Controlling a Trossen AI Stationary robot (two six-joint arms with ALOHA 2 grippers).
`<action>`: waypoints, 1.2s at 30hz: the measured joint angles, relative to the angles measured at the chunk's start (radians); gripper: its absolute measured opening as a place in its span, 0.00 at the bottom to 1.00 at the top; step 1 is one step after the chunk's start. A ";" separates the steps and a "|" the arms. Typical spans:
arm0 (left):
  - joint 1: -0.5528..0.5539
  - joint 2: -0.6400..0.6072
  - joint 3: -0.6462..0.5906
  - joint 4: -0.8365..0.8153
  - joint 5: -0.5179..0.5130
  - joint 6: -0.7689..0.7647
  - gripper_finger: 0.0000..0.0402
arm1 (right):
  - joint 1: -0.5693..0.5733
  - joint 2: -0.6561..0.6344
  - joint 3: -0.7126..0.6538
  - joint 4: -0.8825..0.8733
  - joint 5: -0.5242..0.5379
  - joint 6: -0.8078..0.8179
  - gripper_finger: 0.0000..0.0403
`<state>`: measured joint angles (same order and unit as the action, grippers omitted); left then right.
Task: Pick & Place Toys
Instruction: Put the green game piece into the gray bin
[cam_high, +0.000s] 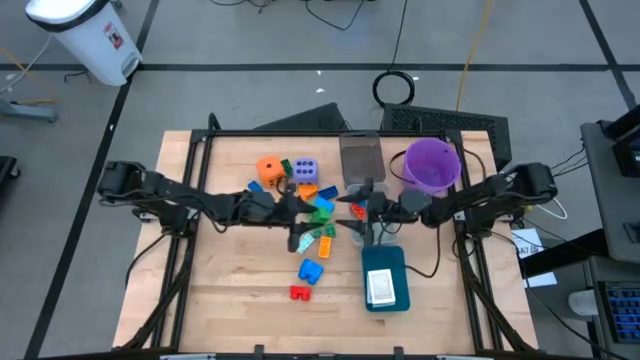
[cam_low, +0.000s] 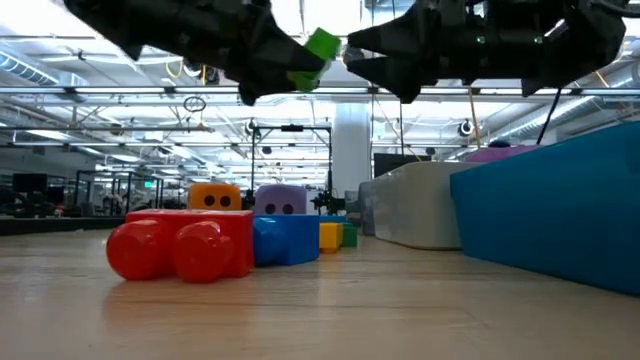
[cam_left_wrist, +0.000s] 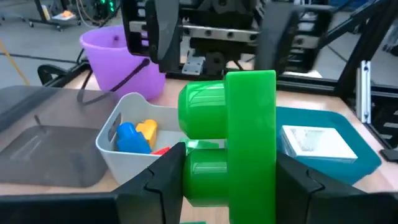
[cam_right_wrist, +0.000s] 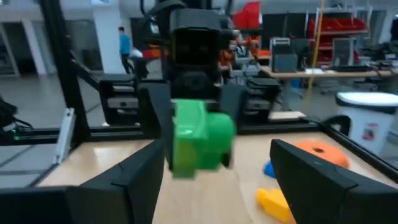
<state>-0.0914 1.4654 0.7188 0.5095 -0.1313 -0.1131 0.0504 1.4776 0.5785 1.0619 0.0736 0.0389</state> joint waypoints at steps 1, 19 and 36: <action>0.000 0.017 0.019 -0.003 0.001 0.004 0.43 | 0.005 0.016 0.000 0.024 -0.001 0.000 0.68; 0.000 0.102 0.142 -0.059 0.035 0.028 0.44 | 0.002 0.057 0.000 0.061 -0.076 0.071 0.64; 0.000 0.131 0.140 -0.017 0.020 0.030 0.50 | 0.002 0.055 0.038 -0.027 -0.083 0.049 0.34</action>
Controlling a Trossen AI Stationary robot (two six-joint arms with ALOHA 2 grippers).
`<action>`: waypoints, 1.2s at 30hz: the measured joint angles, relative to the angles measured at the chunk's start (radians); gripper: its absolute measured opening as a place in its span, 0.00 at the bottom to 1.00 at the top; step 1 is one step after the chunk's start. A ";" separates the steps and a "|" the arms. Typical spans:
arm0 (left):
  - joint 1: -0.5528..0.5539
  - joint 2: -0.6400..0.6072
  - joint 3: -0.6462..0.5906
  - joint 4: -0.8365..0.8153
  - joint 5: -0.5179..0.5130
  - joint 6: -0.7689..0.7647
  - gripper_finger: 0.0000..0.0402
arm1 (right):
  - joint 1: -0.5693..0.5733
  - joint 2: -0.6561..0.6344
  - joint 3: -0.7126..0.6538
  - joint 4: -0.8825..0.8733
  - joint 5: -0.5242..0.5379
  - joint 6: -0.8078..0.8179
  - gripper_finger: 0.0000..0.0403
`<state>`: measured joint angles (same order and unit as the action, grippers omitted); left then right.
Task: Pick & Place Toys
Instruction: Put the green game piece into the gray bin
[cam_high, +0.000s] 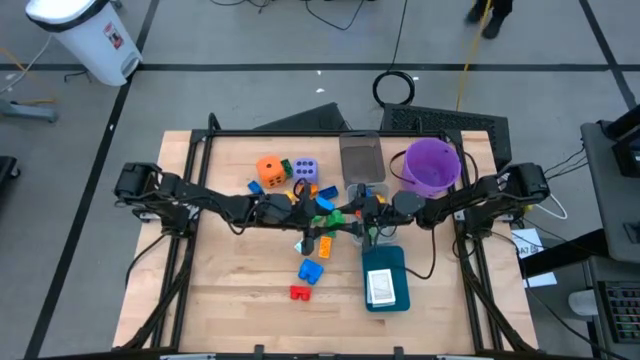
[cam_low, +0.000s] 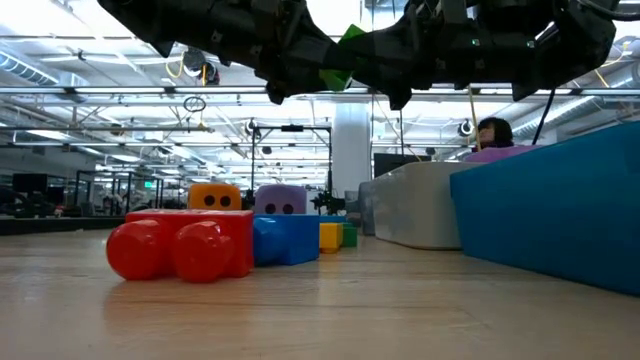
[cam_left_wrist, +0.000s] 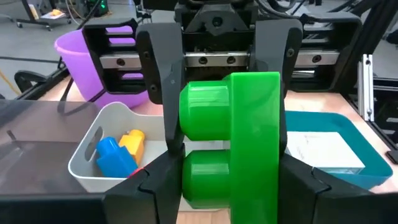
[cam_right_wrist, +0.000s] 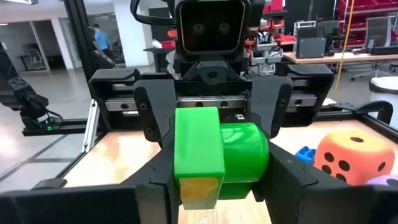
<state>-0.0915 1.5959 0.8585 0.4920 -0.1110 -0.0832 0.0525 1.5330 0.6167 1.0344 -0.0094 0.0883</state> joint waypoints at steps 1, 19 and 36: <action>0.000 0.000 0.000 0.002 0.000 0.000 0.51 | 0.000 0.000 0.001 0.000 0.000 -0.004 0.34; -0.014 -0.009 0.003 -0.054 -0.001 -0.082 0.58 | -0.005 -0.140 0.001 -0.206 0.010 -0.052 0.34; -0.009 -0.020 0.002 -0.148 0.003 -0.057 0.80 | -0.036 -0.376 0.001 -1.013 0.201 0.067 0.36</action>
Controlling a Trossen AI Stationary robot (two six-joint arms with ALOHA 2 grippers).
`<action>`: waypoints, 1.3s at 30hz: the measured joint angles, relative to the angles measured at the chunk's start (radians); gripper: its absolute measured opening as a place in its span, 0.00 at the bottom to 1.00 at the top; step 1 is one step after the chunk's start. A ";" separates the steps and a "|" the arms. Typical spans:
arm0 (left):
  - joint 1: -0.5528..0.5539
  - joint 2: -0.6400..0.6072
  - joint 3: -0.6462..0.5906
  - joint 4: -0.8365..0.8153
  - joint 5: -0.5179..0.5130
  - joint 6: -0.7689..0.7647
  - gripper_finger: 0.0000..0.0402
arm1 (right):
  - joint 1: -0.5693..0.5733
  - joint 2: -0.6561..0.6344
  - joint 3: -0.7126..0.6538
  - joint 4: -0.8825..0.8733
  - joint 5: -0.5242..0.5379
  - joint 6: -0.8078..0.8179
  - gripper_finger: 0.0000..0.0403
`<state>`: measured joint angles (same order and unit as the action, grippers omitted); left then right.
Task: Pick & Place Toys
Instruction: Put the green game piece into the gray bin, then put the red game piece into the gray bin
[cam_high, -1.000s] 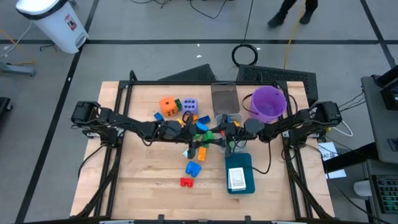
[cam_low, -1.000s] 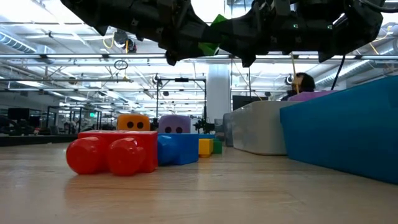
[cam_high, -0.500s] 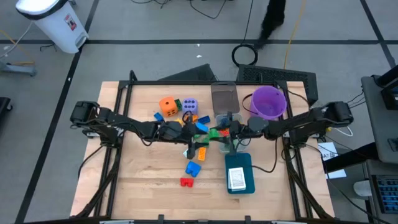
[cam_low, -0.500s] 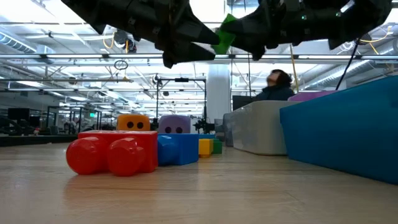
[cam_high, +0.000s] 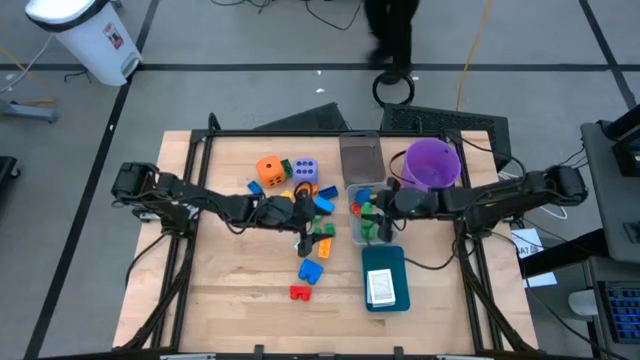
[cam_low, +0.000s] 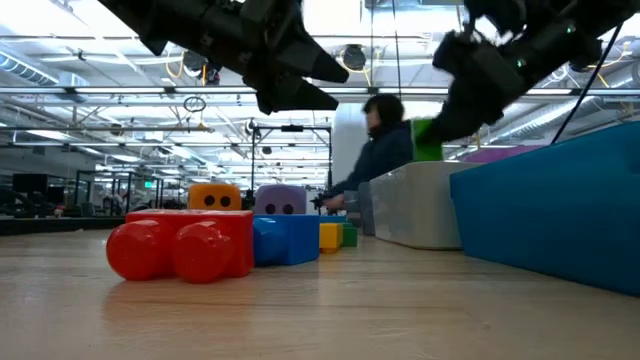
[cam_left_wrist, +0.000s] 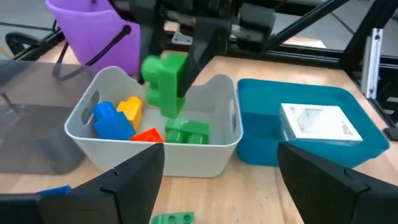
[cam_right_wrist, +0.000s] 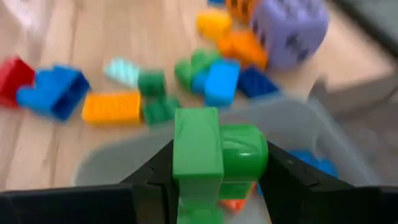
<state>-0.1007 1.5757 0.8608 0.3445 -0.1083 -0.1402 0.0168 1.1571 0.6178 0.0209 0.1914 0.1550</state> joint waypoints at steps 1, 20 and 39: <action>0.000 0.000 0.000 0.001 -0.001 0.000 0.80 | -0.007 0.008 0.000 -0.025 -0.025 0.015 0.36; 0.010 0.000 0.000 -0.004 -0.011 0.003 0.80 | -0.044 0.025 -0.027 0.075 -0.141 0.065 0.64; -0.331 0.009 -0.001 -0.343 0.076 0.017 0.79 | -0.044 0.025 -0.027 0.088 -0.141 0.042 0.70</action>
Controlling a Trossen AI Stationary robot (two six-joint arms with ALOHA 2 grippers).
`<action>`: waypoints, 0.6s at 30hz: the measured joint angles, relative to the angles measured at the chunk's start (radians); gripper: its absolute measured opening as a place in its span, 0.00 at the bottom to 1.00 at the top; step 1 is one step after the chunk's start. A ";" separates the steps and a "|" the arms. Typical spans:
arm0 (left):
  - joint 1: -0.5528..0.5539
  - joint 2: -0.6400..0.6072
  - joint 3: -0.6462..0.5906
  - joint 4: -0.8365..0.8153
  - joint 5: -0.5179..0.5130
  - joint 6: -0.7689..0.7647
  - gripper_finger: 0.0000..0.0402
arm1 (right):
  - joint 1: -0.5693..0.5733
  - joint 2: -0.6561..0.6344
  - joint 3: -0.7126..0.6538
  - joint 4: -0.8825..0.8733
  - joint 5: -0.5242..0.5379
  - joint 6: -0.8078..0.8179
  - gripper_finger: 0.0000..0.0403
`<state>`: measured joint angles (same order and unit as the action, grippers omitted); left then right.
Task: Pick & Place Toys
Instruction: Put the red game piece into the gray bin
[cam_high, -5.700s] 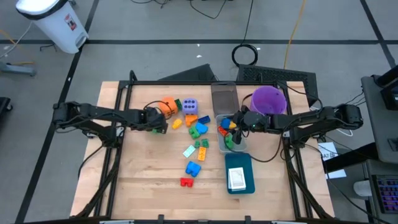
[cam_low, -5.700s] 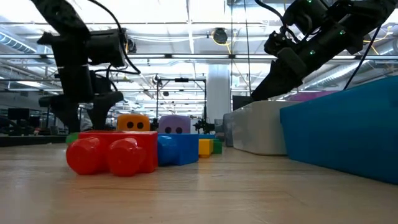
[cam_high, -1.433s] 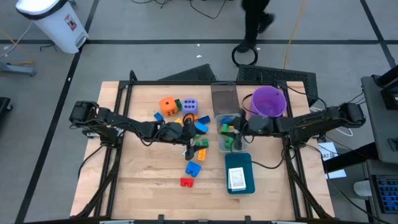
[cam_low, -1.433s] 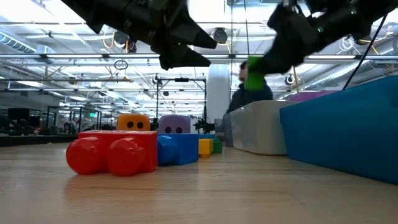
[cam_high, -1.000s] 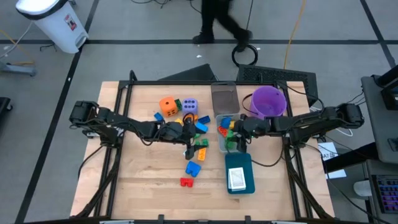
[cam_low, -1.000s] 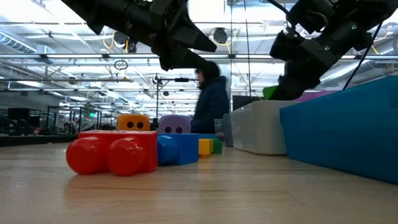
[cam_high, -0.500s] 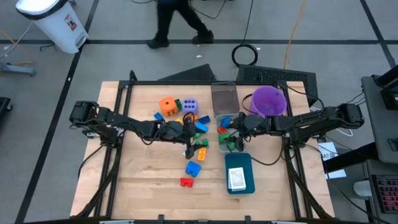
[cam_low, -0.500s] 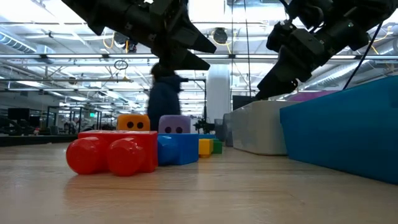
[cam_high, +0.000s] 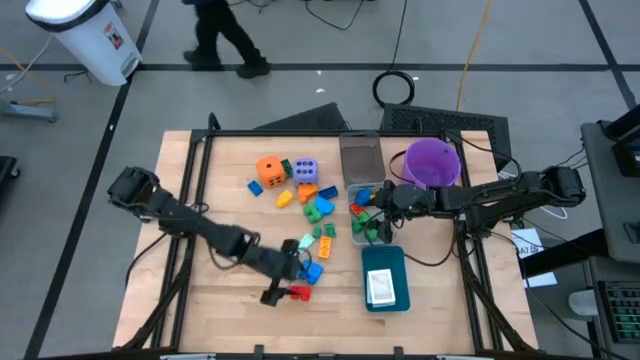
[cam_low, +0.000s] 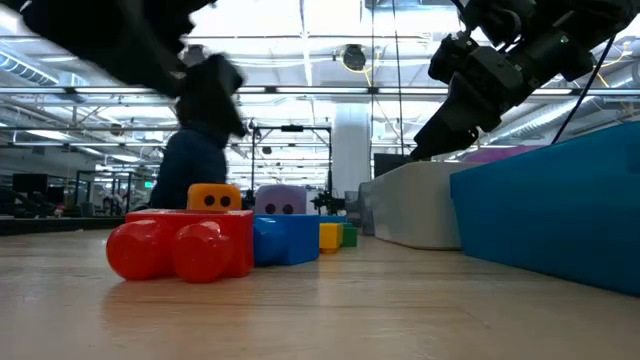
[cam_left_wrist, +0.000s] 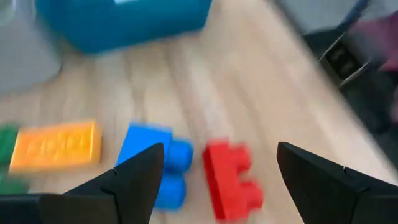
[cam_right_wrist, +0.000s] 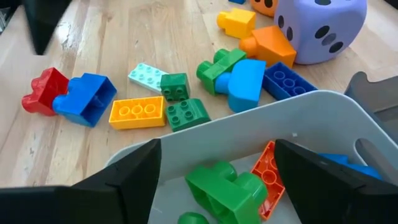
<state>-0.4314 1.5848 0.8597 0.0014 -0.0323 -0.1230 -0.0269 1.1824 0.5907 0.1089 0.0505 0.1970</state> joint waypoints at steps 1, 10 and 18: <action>-0.024 0.000 0.000 -0.028 -0.044 -0.026 0.79 | 0.000 0.000 0.000 0.000 0.000 0.000 0.70; -0.136 0.009 0.000 -0.099 -0.202 -0.166 0.79 | 0.000 0.000 0.000 0.078 0.000 0.000 0.70; -0.113 0.170 -0.002 -0.014 -0.116 -0.148 0.79 | 0.000 0.000 0.000 0.090 0.000 -0.003 0.70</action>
<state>-0.5439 1.7551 0.8580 -0.0130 -0.1482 -0.2713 -0.0269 1.1824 0.5907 0.1989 0.0505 0.1940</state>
